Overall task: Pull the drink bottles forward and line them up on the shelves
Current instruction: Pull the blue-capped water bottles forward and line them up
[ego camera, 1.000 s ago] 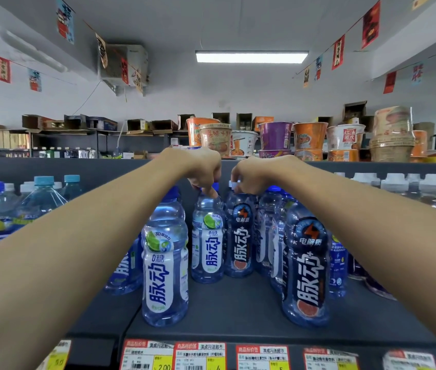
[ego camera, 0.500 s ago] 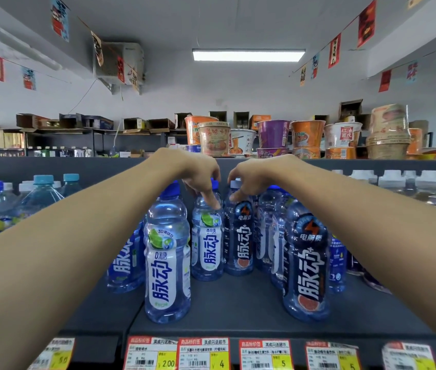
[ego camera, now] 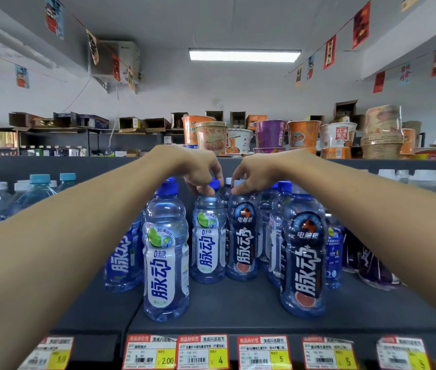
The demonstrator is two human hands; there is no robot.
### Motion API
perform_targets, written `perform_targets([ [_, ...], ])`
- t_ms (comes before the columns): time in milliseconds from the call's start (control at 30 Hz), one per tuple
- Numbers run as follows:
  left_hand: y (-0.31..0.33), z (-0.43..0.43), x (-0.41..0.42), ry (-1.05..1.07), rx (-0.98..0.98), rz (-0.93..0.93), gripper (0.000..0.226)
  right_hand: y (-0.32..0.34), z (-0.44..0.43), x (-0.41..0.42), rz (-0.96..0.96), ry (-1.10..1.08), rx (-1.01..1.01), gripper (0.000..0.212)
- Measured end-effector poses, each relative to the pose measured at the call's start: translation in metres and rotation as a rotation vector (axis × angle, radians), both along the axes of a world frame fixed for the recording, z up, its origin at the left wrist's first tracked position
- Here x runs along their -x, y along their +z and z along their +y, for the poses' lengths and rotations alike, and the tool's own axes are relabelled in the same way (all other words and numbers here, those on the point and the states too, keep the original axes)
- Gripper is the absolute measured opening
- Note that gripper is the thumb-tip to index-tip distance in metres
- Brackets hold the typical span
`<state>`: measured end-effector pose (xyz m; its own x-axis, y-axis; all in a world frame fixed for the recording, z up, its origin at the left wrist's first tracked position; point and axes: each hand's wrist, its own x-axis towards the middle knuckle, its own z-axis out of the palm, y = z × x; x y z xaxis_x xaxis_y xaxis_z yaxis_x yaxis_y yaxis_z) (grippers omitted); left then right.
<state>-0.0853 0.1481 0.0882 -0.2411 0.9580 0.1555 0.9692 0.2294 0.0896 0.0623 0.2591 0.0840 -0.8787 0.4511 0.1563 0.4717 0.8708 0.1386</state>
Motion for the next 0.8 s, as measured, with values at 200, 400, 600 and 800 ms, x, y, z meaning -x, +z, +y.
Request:
perform_targets([
  [200, -0.005, -0.003, -0.002, -0.014, 0.005, 0.030, 0.028, -0.006, -0.004, -0.001, 0.011, -0.016, -0.060, 0.054],
  [400, -0.005, -0.013, -0.015, -0.008, -0.001, 0.128, 0.043, -0.013, -0.016, -0.007, -0.019, -0.045, -0.178, 0.062],
  [600, -0.009, -0.031, -0.020, -0.010, -0.075, 0.256, 0.058, -0.013, -0.029, -0.029, -0.018, -0.084, -0.270, 0.069],
  [800, -0.001, -0.064, -0.025, 0.013, -0.042, 0.304, 0.051, -0.007, -0.042, -0.076, 0.038, -0.015, -0.330, 0.058],
])
